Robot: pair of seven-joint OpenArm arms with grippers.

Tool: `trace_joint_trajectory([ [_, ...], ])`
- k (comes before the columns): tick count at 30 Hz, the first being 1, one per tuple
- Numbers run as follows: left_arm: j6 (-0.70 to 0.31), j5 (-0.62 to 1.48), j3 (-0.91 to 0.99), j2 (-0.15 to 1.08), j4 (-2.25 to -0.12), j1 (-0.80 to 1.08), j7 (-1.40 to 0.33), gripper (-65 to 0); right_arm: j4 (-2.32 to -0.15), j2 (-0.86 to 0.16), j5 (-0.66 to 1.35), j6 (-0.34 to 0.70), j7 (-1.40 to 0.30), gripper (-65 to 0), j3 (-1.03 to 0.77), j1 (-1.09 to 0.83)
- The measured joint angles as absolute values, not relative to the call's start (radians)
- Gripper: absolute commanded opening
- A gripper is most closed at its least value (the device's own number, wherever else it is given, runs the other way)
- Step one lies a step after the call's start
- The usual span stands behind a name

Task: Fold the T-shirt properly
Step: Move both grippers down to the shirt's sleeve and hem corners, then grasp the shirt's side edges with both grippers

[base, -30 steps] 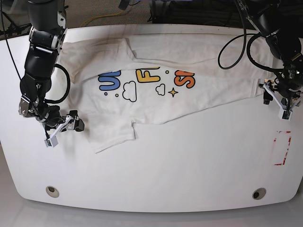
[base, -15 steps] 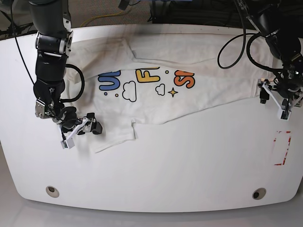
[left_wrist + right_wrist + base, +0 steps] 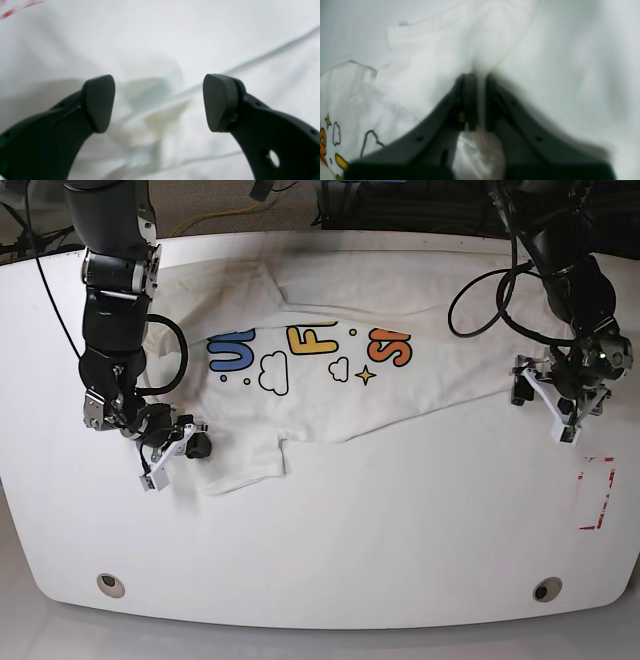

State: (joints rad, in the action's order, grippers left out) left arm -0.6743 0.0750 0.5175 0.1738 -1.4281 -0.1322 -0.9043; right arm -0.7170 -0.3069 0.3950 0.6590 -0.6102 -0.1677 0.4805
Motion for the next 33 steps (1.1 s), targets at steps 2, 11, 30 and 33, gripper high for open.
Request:
trace_joint_trajectory([
  [2,-0.674,0.076,0.516,0.159,-1.406,-0.140,-0.907,-13.5,-0.717,-0.309,0.396,0.659,-0.610,-65.0,-0.168,0.480],
  [11,-0.685,0.075,0.399,0.170,-1.310,-0.164,-0.900,-14.0,-0.717,-0.307,0.396,0.658,-0.612,-65.0,-0.168,0.480],
  [30,-0.697,0.103,0.355,0.176,-1.346,-0.118,-0.876,-65.0,-0.717,-0.310,0.396,0.656,-0.613,-65.0,-0.168,0.480],
  [33,-0.697,0.074,0.358,0.167,-1.433,-0.086,-0.915,-65.0,-0.717,-0.310,0.396,0.656,-0.613,-65.0,-0.168,0.480],
])
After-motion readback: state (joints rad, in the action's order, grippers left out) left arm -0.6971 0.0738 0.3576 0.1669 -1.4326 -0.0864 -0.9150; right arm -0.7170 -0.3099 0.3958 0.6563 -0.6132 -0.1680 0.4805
